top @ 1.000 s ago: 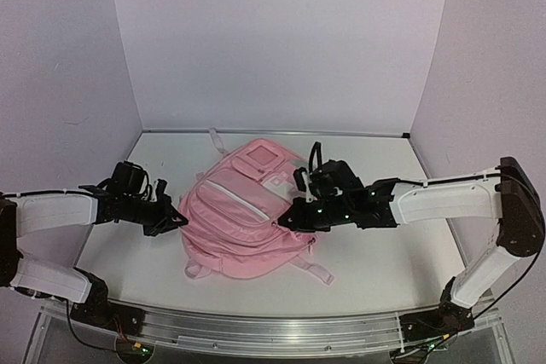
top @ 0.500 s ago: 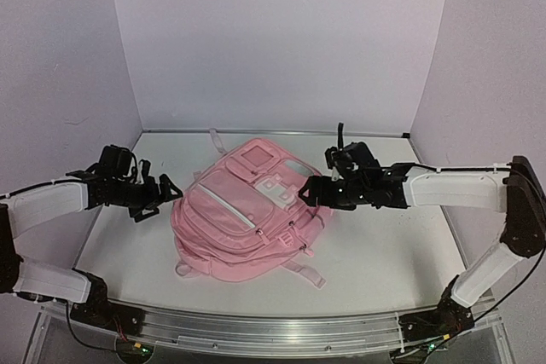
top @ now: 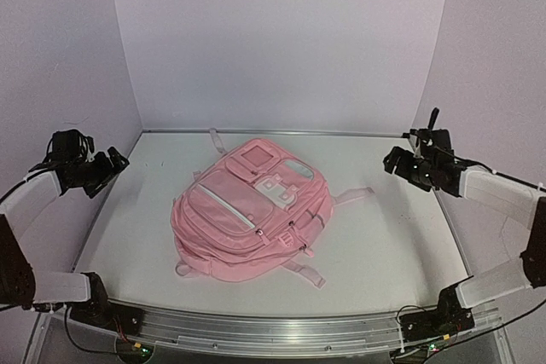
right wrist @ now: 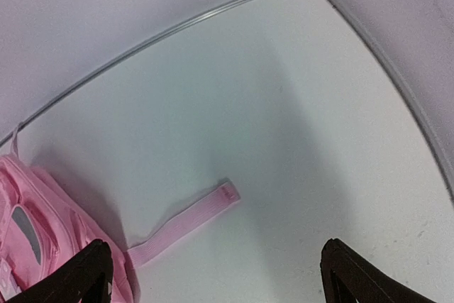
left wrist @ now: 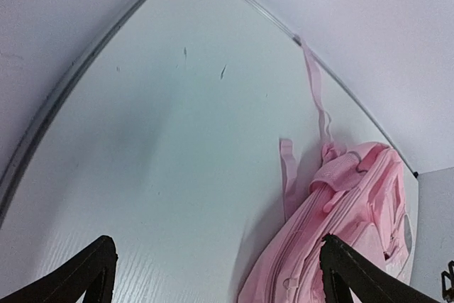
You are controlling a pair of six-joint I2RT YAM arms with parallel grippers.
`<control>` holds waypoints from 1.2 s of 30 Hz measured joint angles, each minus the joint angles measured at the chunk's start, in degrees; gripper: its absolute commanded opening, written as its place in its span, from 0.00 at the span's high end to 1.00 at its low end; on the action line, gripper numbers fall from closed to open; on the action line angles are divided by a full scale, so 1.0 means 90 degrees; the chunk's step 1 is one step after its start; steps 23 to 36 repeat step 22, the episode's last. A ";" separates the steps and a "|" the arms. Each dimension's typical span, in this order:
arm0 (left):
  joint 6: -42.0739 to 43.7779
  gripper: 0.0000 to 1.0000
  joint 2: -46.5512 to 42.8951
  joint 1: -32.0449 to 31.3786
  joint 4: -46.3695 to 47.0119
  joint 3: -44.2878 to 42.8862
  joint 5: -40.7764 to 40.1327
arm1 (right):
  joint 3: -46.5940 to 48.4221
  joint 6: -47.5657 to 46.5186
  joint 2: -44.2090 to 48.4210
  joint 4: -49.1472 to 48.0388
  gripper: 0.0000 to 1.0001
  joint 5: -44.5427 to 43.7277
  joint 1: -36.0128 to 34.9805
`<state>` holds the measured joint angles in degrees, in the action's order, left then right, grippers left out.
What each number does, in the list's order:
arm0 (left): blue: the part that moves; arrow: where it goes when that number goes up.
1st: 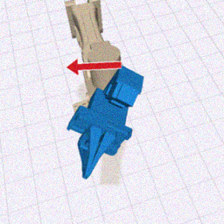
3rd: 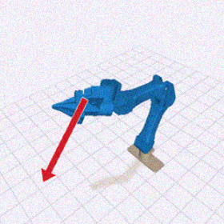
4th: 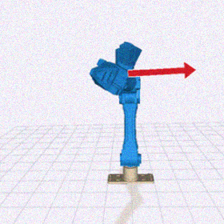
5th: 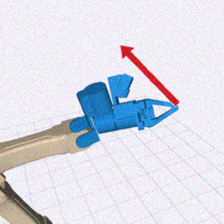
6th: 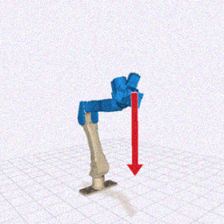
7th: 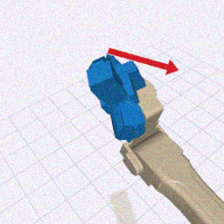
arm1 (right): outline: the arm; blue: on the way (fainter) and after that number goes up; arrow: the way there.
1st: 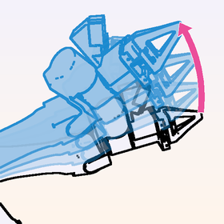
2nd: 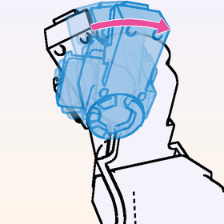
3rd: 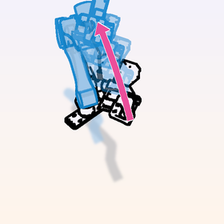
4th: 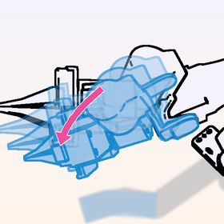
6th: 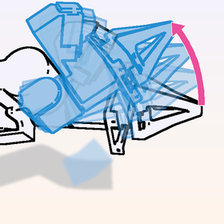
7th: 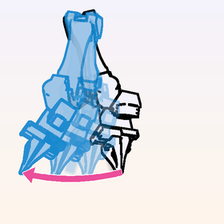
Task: Pack the student bag
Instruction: Reset both arms
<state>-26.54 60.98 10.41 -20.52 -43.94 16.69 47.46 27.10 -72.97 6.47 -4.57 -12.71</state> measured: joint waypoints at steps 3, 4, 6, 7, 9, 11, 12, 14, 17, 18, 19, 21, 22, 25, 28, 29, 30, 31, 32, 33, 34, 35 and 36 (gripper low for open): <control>0.0133 0.00 -0.0938 -0.0002 0.0307 0.0291 -0.0345 | -0.0572 -0.0278 0.1020 -0.0533 0.02 -0.0387 0.0058; 0.0173 0.00 -0.1270 -0.0002 0.0432 0.0414 -0.0470 | -0.0784 -0.0363 0.1346 -0.0754 0.02 -0.0480 0.0056; 0.0254 0.00 -0.1730 -0.0002 0.0664 0.0611 -0.0652 | -0.1200 -0.0511 0.1939 -0.1212 0.02 -0.0643 0.0050; 0.0292 0.00 -0.1945 -0.0002 0.0820 0.0754 -0.0751 | -0.1440 -0.0594 0.2210 -0.1503 0.02 -0.0720 0.0049; 0.0317 0.00 -0.2301 -0.0002 0.1103 0.1095 -0.0946 | -0.2070 -0.0750 0.2755 -0.2199 0.02 -0.0879 0.0046; 0.0320 0.00 -0.2514 -0.0002 0.1330 0.1449 -0.1133 | -0.2628 -0.0849 0.3130 -0.2665 0.02 -0.0996 0.0046; 0.0320 0.00 -0.2574 -0.0002 0.1403 0.1624 -0.1227 | -0.2941 -0.0895 0.3301 -0.2903 0.02 -0.1066 0.0046; 0.0320 0.00 -0.2622 -0.0002 0.1495 0.1922 -0.1334 | -0.3350 -0.0950 0.3531 -0.3101 0.02 -0.1164 0.0046; 0.0322 0.00 -0.2624 -0.0002 0.1516 0.2214 -0.1421 | -0.3621 -0.1029 0.3793 -0.3246 0.02 -0.1312 0.0046; 0.0325 0.00 -0.2627 -0.0002 0.1504 0.2254 -0.1435 | -0.3624 -0.1040 0.3835 -0.3298 0.02 -0.1343 0.0046; 0.0330 0.00 -0.2627 -0.0002 0.1511 0.2268 -0.1445 | -0.3624 -0.1057 0.3878 -0.3397 0.02 -0.1376 0.0046; 0.0356 0.00 -0.2629 -0.0002 0.1601 0.2268 -0.1452 | -0.3624 -0.1085 0.3911 -0.3548 0.02 -0.1404 0.0046; 0.0389 0.00 -0.2631 -0.0002 0.1646 0.2268 -0.1452 | -0.3624 -0.1099 0.3908 -0.3613 0.02 -0.1410 0.0046; 0.0389 0.00 -0.2631 -0.0002 0.1646 0.2268 -0.1452 | -0.3624 -0.1099 0.3908 -0.3613 0.02 -0.1410 0.0046; 0.0389 0.00 -0.2631 -0.0002 0.1646 0.2268 -0.1452 | -0.3624 -0.1099 0.3908 -0.3613 0.02 -0.1410 0.0046; 0.0389 0.00 -0.2631 -0.0002 0.1646 0.2268 -0.1452 | -0.3624 -0.1099 0.3908 -0.3613 0.02 -0.1410 0.0046; 0.0389 0.00 -0.2631 -0.0002 0.1646 0.2268 -0.1452 | -0.3624 -0.1099 0.3908 -0.3613 0.02 -0.1410 0.0046; 0.0389 0.00 -0.2631 -0.0002 0.1646 0.2268 -0.1452 | -0.3624 -0.1099 0.3908 -0.3613 0.02 -0.1410 0.0046; 0.0389 0.00 -0.2631 -0.0002 0.1646 0.2268 -0.1452 | -0.3624 -0.1099 0.3908 -0.3613 0.02 -0.1410 0.0046; 0.0389 0.00 -0.2631 -0.0002 0.1646 0.2268 -0.1452 | -0.3624 -0.1099 0.3908 -0.3613 0.02 -0.1410 0.0046; 0.0389 0.00 -0.2631 -0.0002 0.1646 0.2268 -0.1452 | -0.3624 -0.1099 0.3908 -0.3613 0.02 -0.1410 0.0046; 0.0389 0.00 -0.2631 -0.0002 0.1646 0.2268 -0.1452 | -0.3624 -0.1099 0.3908 -0.3613 0.02 -0.1410 0.0046; 0.0389 0.00 -0.2631 -0.0002 0.1646 0.2268 -0.1452 | -0.3624 -0.1099 0.3908 -0.3613 0.02 -0.1410 0.0046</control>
